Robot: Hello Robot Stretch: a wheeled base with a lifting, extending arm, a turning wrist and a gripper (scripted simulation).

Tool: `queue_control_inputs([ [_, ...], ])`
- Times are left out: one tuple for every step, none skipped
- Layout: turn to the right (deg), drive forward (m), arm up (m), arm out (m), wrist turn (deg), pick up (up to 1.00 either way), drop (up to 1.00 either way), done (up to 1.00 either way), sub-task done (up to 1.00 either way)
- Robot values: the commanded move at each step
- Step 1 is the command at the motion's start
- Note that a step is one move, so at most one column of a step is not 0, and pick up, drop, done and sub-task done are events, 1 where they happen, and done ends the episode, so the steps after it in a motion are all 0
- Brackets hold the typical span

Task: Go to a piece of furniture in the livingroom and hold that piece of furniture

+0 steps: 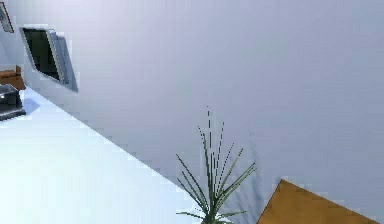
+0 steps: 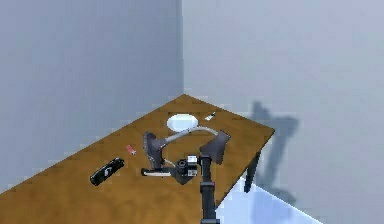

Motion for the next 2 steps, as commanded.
queue_control_inputs([
  [0.0, 0.00, 0.10, 0.00, 0.0, 0.00, 0.00, 0.00, 0.00],
  [0.0, 0.00, 0.00, 0.00, 0.0, 0.00, 0.00, 1.00, 0.00],
])
